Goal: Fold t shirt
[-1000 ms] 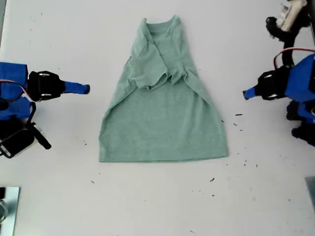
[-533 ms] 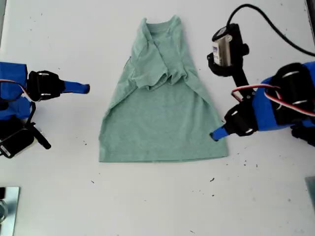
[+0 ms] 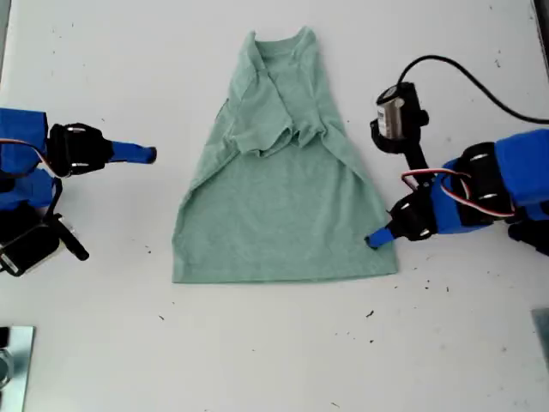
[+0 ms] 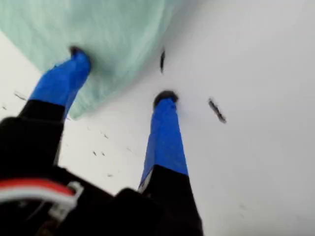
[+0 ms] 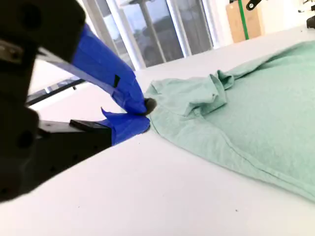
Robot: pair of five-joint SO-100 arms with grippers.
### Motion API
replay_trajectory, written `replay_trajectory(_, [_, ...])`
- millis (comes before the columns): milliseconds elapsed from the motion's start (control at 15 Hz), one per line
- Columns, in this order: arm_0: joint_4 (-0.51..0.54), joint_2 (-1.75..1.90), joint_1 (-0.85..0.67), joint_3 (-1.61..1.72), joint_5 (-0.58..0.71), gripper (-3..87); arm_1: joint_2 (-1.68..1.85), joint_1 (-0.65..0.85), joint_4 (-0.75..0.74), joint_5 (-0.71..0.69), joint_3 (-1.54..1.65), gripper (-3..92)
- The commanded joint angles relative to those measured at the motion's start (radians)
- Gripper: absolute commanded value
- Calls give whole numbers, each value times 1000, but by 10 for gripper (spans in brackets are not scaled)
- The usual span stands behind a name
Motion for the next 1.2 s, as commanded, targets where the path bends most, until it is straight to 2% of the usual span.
replay_trajectory(0, [-6, 3, 12, 12, -5, -2, -158, -28, -160, 31, 6, 113])
replay_trajectory(67, [-6, 5, 12, 12, -5, -2, -241, -46, -193, 40, -20, 19])
replay_trajectory(133, [-6, 5, 12, 12, -5, -2, -273, -64, -190, 43, -41, -10])
replay_trajectory(200, [-6, 5, 14, 12, -5, -2, -253, -75, -123, 46, -66, -9])
replay_trajectory(267, [-6, 5, 14, 12, -5, -2, -236, -71, 21, 41, -138, -9])
replay_trajectory(400, [-6, 5, 14, 12, -3, -2, -236, -58, 198, -8, -287, -19])
replay_trajectory(533, [-6, 5, 14, 12, -3, -2, -233, -38, 446, -23, -554, -21])
replay_trajectory(733, [-5, 6, 14, 12, 0, -2, -368, -31, 652, 21, -1037, -21])
replay_trajectory(867, [-3, 9, 14, 12, 0, -2, -534, -51, 626, 43, -1261, -21])
replay_trajectory(1067, [-3, 12, 8, 12, 3, -2, -709, -48, 351, 55, -1253, -22])
replay_trajectory(1133, [-3, 12, 11, 12, 3, -2, -736, -52, 324, 69, -1267, 115])
